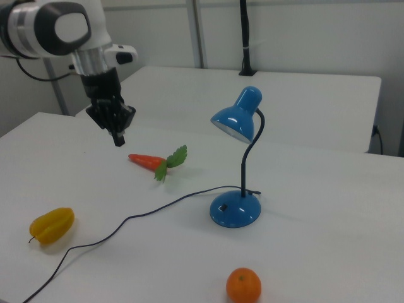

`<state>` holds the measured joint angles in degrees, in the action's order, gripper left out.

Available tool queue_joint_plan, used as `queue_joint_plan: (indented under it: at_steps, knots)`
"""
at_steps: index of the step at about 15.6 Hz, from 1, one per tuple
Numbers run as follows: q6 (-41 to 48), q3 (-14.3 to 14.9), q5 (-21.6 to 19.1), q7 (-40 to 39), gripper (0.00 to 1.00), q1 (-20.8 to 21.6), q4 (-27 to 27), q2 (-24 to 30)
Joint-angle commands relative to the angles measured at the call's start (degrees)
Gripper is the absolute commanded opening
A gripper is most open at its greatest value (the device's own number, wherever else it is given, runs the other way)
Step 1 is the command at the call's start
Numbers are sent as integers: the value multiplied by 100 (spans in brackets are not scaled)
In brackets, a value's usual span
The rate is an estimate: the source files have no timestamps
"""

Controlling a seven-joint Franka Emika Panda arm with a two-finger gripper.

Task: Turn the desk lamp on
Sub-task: 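Move the gripper toward the blue lamp's round base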

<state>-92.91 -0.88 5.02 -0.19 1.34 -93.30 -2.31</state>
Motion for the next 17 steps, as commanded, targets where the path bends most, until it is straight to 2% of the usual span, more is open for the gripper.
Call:
queue_joint_plan:
  at_steps: [1,9,17]
  knots:
    - [-674,44,-54,62,0,-168,-574,-50]
    - [-2879,44,16,1309,0,-704,-1814,-524]
    - [-4541,53,25,1460,0,-1275,-1868,-1245]
